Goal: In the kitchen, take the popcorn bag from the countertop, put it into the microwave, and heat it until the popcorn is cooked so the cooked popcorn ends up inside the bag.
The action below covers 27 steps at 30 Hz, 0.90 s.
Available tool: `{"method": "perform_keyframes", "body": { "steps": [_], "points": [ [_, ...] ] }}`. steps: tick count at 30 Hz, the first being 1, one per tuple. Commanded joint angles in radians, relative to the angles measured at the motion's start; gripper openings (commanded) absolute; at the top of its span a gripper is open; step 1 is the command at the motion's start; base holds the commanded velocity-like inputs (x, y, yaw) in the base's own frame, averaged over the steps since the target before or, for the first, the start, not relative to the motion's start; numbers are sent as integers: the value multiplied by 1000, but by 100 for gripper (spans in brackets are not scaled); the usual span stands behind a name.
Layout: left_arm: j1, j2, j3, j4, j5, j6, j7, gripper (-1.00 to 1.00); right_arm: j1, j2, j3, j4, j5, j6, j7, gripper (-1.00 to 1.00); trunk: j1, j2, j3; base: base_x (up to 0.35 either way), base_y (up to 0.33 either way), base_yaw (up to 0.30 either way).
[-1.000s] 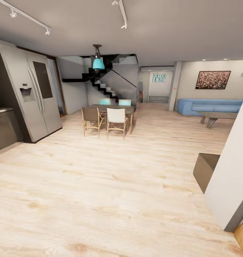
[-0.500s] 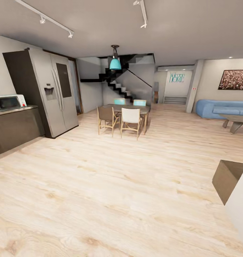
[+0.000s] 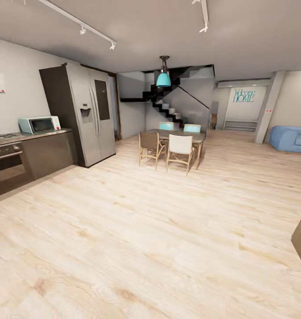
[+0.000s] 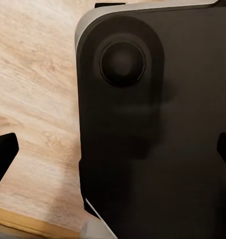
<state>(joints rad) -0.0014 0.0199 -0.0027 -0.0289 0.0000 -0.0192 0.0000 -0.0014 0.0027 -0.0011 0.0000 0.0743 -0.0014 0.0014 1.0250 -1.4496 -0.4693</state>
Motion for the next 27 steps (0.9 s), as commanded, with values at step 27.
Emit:
{"method": "perform_keyframes", "body": {
  "steps": [27],
  "points": [
    [0, -50, 14, -17, 40, -35, 11, 100, 0, -5, -2, 0, 8, 0, -3, 100, 0, 0, -1, 53, 0, 278]
  ]
}}
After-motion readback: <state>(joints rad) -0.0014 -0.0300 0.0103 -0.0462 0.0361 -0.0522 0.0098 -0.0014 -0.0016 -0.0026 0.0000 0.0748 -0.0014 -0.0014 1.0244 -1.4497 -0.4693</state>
